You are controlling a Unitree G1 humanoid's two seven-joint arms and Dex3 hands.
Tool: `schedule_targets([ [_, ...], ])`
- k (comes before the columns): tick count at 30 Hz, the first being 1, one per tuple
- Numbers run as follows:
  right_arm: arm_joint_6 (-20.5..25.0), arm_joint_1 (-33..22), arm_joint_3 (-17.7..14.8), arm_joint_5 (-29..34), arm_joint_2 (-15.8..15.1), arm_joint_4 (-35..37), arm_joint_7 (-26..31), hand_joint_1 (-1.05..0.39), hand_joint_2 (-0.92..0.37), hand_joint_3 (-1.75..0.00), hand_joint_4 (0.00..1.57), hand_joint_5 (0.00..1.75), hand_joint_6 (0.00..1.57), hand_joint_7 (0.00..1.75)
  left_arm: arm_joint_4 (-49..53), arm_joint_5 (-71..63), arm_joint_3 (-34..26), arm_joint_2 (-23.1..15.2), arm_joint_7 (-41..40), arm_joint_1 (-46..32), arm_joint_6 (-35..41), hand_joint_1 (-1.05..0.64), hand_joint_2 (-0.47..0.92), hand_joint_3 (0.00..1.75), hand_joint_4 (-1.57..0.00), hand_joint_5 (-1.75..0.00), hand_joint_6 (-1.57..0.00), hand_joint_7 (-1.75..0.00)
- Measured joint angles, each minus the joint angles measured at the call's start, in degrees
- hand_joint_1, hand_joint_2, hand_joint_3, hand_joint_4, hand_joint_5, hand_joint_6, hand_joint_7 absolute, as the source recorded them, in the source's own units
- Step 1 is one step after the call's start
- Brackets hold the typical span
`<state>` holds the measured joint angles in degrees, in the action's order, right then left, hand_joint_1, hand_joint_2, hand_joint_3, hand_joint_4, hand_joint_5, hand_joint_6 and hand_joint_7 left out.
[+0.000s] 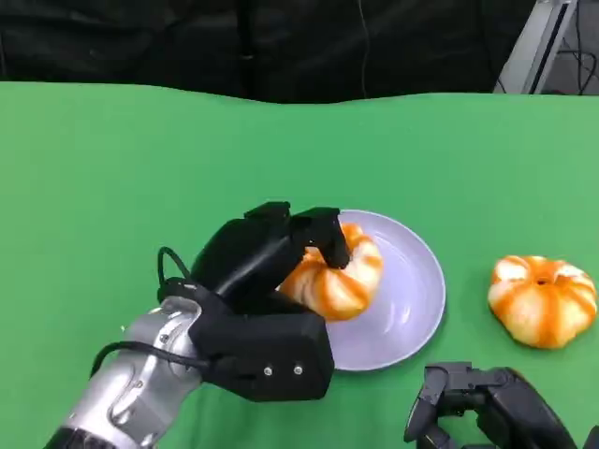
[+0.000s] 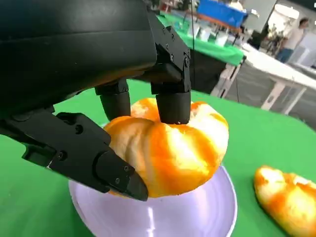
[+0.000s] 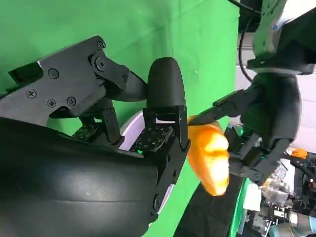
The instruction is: Grasp the bread from the table and place it into the plate.
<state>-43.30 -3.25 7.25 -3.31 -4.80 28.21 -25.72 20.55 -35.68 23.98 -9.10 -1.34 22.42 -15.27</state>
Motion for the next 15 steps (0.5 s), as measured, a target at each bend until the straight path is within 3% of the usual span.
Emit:
schedule_targets([
  [10,0.31,-0.26,0.18,0.13,-0.01,-0.35,0.16,-0.12,-0.6,-0.98,0.83,1.44,0.87,1.14,10.16,-1.26,2.69,2.08,-2.93,4.65,-2.9,-0.14,0.82,0.0,-0.54,-1.6,-0.56,-1.4],
  [11,0.33,-0.26,0.18,0.14,-0.01,-0.35,0.16,-0.12,-0.59,-0.98,0.83,1.43,0.87,1.15,10.65,-1.26,2.82,2.33,-3.24,5.04,-2.94,-0.15,0.83,0.0,-0.54,-1.55,-0.59,-1.32],
  [13,0.34,-0.26,0.18,0.21,-0.02,-0.36,0.28,-0.12,-0.59,-0.98,0.84,1.43,0.87,1.15,11.17,-1.08,2.85,2.82,-3.29,5.35,-2.77,-0.16,0.82,0.0,-0.58,-1.35,-0.68,-1.0],
  [15,0.34,-0.26,0.18,0.43,-0.02,-0.36,0.63,-0.12,-0.59,-0.99,0.84,1.43,0.87,1.15,11.21,-0.5,2.84,3.62,-2.55,5.38,-1.71,-0.18,0.82,0.0,-0.65,-1.09,-0.82,-0.6],
])
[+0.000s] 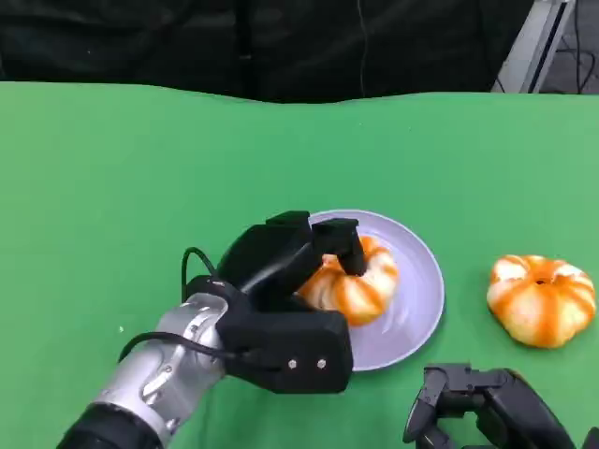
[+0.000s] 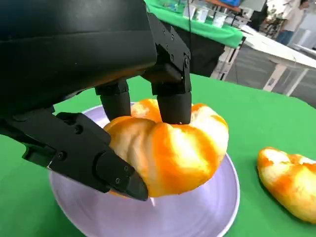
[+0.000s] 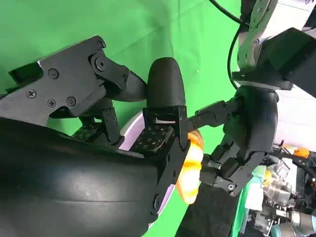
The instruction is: Grasp the bread from the table and place it into the plate.
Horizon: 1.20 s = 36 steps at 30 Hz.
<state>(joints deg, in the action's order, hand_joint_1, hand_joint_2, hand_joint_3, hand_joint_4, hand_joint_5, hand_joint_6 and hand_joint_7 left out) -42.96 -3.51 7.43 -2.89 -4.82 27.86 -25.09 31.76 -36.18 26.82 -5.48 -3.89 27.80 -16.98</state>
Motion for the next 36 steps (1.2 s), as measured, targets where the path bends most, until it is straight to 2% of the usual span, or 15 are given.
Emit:
schedule_targets([
  [1,0.0,0.01,0.01,0.23,0.0,0.0,0.14,-0.12,-0.59,-0.99,0.84,1.43,0.87,1.15,-0.02,0.31,0.0,0.39,0.47,0.0,0.52,-0.21,0.83,0.0,-0.72,-0.87,-0.91,-0.31],
  [2,-0.01,0.01,0.02,0.6,0.0,0.0,0.37,-0.12,-0.59,-0.99,0.84,1.43,0.87,1.15,-0.05,0.51,0.0,0.63,0.87,0.0,0.9,-0.22,0.83,0.0,-0.76,-0.78,-0.96,-0.19],
  [3,-0.01,0.01,0.04,0.79,0.0,0.0,0.52,-0.12,-0.6,-0.99,0.84,1.43,0.87,1.15,-0.05,0.54,0.0,0.76,1.04,0.0,1.2,-0.22,0.83,0.0,-0.78,-0.73,-0.98,-0.13],
  [5,-0.01,0.01,0.05,0.94,0.01,0.0,0.72,-0.12,-0.6,-0.99,0.84,1.42,0.87,1.15,-0.06,0.53,0.03,0.82,1.26,0.03,1.38,-0.35,0.89,0.01,-0.84,-0.26,-0.86,-0.03],
  [8,-0.01,0.01,0.08,0.98,0.01,-0.01,0.94,-0.12,-0.6,-0.98,0.84,1.42,0.87,1.15,-0.05,-0.12,0.65,0.68,1.68,0.74,2.27,-0.46,0.92,0.07,-0.82,-0.05,-0.74,0.0],
  [11,-0.01,0.01,0.09,0.98,0.02,0.0,0.97,-0.12,-0.6,-0.99,0.84,1.42,0.87,1.15,-0.11,-1.22,1.09,0.25,2.3,1.65,3.11,-0.54,0.92,0.16,-0.74,-0.01,-0.67,0.0],
  [19,-0.3,0.03,0.1,1.04,0.02,0.03,1.0,-0.12,-0.59,-0.99,0.84,1.44,0.86,1.15,-0.22,-1.68,1.78,-0.78,4.6,2.2,3.86,-0.64,0.92,0.28,-0.68,0.0,-0.62,0.0],
  [20,-0.4,0.03,0.1,1.07,0.02,0.05,1.02,-0.12,-0.59,-0.99,0.84,1.44,0.86,1.15,-0.23,-1.62,1.78,-0.84,4.82,2.2,4.0,-0.67,0.92,0.34,-0.67,0.0,-0.6,0.0],
  [23,-0.48,0.03,0.11,1.22,0.02,0.07,1.03,-0.12,-0.6,-0.98,0.84,1.44,0.87,1.15,-0.33,-0.63,1.66,-1.0,6.79,2.21,4.18,-0.82,0.92,0.68,-0.56,-0.01,-0.51,0.0],
  [24,-0.46,0.03,0.11,1.22,0.02,0.07,1.02,-0.12,-0.6,-0.98,0.84,1.44,0.87,1.14,-0.48,0.28,1.52,-1.14,8.48,2.21,4.45,-0.84,0.92,0.73,-0.55,-0.01,-0.5,0.0],
  [30,-0.38,0.12,0.11,0.84,0.04,0.24,0.78,-0.11,-0.61,-0.97,0.83,1.44,0.88,1.14,-2.31,3.03,-0.02,-2.44,13.23,2.2,5.93,-0.96,0.92,0.88,-0.49,-0.01,-0.47,-0.01],
  [36,-0.7,0.26,0.09,0.88,0.06,0.76,0.8,-0.1,-0.62,-0.95,0.84,1.42,0.89,1.13,-6.36,5.74,-2.34,-4.06,14.37,1.7,5.5,-0.93,0.92,0.9,-0.51,-0.01,-0.45,0.0],
])
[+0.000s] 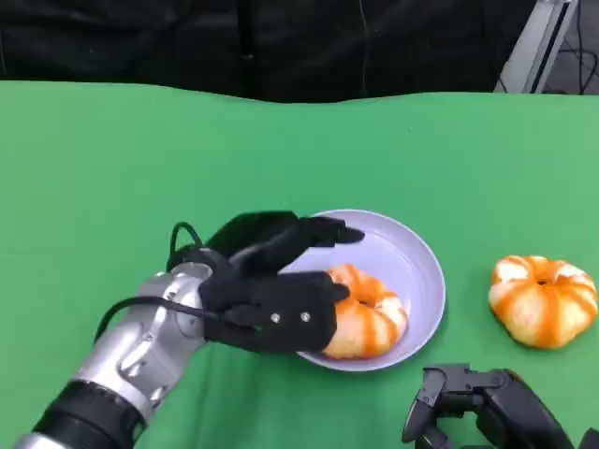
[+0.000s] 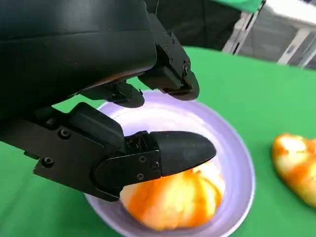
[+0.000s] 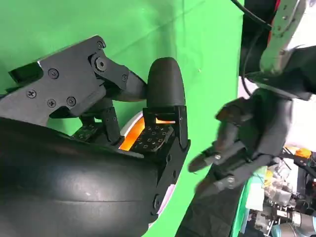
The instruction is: Grasp the bread from the table and place it into the plate.
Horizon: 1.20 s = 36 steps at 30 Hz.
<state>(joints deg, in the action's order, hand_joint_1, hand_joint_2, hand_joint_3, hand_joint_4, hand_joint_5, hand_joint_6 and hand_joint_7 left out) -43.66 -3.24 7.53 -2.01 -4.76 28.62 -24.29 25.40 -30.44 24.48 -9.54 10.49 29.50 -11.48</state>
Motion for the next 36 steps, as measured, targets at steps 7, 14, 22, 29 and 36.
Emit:
schedule_targets([
  [7,-0.02,0.03,0.0,0.02,0.0,0.08,0.1,-0.1,-0.63,-0.93,0.85,1.4,0.89,1.12,-3.16,1.86,-2.4,-0.9,-1.57,-3.73,-0.95,-0.87,0.92,0.89,-0.55,-0.02,-0.44,0.0],
  [14,-0.03,0.17,0.07,-0.43,0.06,0.26,-0.44,-0.1,-0.65,-0.92,0.85,1.42,0.88,1.15,-5.63,12.62,-8.6,2.93,-4.62,-10.63,-6.92,-0.77,0.92,0.77,-0.64,-0.03,-0.41,0.0],
  [22,-0.01,0.22,0.08,-0.54,0.09,0.65,-0.49,-0.09,-0.66,-0.9,0.86,1.38,0.88,1.13,-12.9,17.57,-11.73,5.94,-6.56,-17.03,-9.66,-0.73,0.92,0.71,-0.71,-0.04,-0.44,-0.01],
  [29,-0.09,0.15,0.06,-0.64,0.09,0.7,-0.64,-0.09,-0.64,-0.92,0.85,1.4,0.87,1.15,-14.02,28.39,-15.14,7.94,-4.24,-22.9,-14.82,-0.76,0.92,0.6,-0.77,-0.04,-0.48,-0.01],
  [36,-0.46,0.33,0.0,-0.7,0.09,1.12,-0.99,-0.09,-0.63,-0.93,0.85,1.42,0.87,1.16,-14.7,40.46,-18.8,9.24,1.98,-27.16,-15.54,-0.77,0.92,0.56,-0.76,-0.02,-0.51,-0.02],
])
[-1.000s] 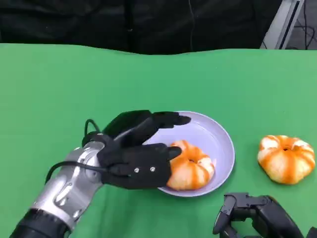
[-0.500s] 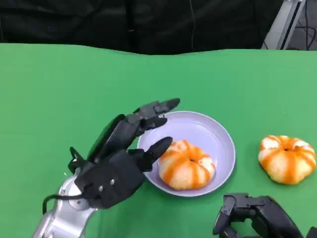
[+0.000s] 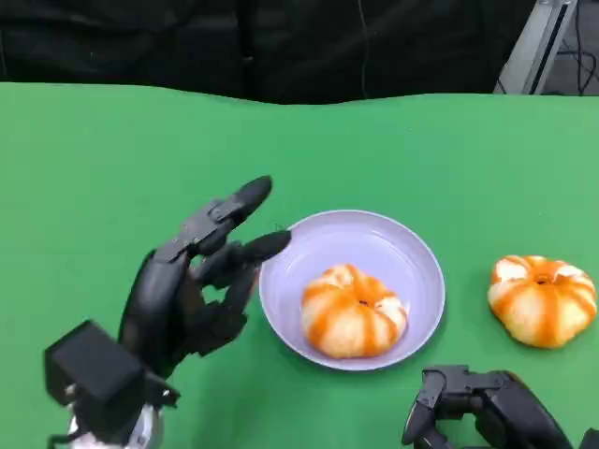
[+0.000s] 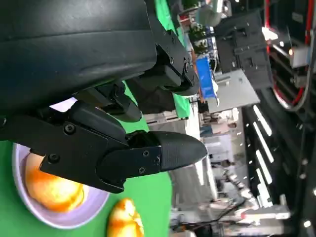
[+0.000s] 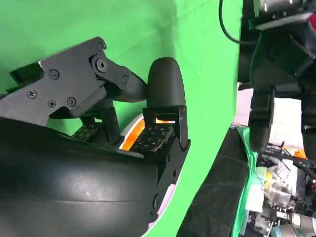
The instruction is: Grasp the bread from the table and place it into the plate.
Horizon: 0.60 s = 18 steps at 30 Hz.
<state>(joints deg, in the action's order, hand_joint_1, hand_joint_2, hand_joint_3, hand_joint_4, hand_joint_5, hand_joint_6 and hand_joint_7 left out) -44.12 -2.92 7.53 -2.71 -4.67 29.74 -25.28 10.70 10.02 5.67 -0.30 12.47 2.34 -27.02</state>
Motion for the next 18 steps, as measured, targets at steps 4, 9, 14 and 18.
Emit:
schedule_targets([
  [4,-0.03,0.03,-0.01,-0.1,-0.01,0.1,-0.22,-0.09,-0.63,-0.93,0.85,1.43,0.87,1.16,-2.07,1.7,-0.73,0.2,1.59,-3.14,-0.01,-0.76,0.92,0.55,-0.78,-0.02,-0.52,-0.02],
  [9,-0.03,-0.04,-0.01,-0.46,-0.01,0.2,-0.53,-0.09,-0.63,-0.92,0.85,1.42,0.87,1.15,-2.96,3.22,-0.72,2.02,3.12,-6.89,-0.61,-0.71,0.92,0.49,-0.8,-0.02,-0.54,-0.02],
  [14,-0.03,0.0,-0.03,-0.46,-0.04,0.22,-0.6,-0.1,-0.64,-0.91,0.85,1.43,0.87,1.16,-0.37,4.56,-0.83,3.62,6.44,-9.3,-4.51,-0.71,0.92,0.49,-0.8,-0.01,-0.55,-0.01],
  [18,-0.03,0.0,-0.04,-0.46,-0.04,0.26,-0.6,-0.1,-0.65,-0.9,0.85,1.42,0.87,1.15,2.01,5.87,-1.26,3.87,8.89,-10.59,-7.24,-0.71,0.92,0.48,-0.8,-0.01,-0.55,-0.01],
])
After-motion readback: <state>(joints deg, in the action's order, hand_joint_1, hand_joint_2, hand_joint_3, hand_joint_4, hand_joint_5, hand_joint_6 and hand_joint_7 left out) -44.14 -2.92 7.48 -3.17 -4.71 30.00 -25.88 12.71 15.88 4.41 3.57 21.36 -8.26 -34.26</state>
